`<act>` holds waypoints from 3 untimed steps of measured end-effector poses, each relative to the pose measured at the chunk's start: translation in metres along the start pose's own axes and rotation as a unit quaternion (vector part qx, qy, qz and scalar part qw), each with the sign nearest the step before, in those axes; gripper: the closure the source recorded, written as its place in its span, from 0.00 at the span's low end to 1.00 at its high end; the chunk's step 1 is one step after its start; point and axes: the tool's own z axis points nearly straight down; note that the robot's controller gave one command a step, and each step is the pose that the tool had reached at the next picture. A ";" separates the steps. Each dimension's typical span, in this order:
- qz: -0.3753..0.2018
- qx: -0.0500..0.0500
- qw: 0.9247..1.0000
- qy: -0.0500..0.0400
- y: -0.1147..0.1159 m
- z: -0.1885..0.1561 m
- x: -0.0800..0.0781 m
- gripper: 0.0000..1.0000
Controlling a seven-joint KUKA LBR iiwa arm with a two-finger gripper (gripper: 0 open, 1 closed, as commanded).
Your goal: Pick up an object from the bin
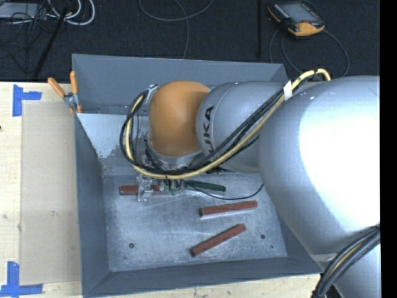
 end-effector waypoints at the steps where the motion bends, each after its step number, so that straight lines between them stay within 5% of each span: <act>1: 0.000 0.000 1.000 0.000 0.000 0.000 0.000 1.00; 2: -0.013 0.002 1.000 0.005 0.027 -0.120 0.026 1.00; 3: -0.012 0.002 1.000 0.005 0.027 -0.120 0.026 1.00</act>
Offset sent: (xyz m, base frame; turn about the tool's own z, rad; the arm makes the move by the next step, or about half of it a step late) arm -0.0264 0.0270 0.1206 -0.0246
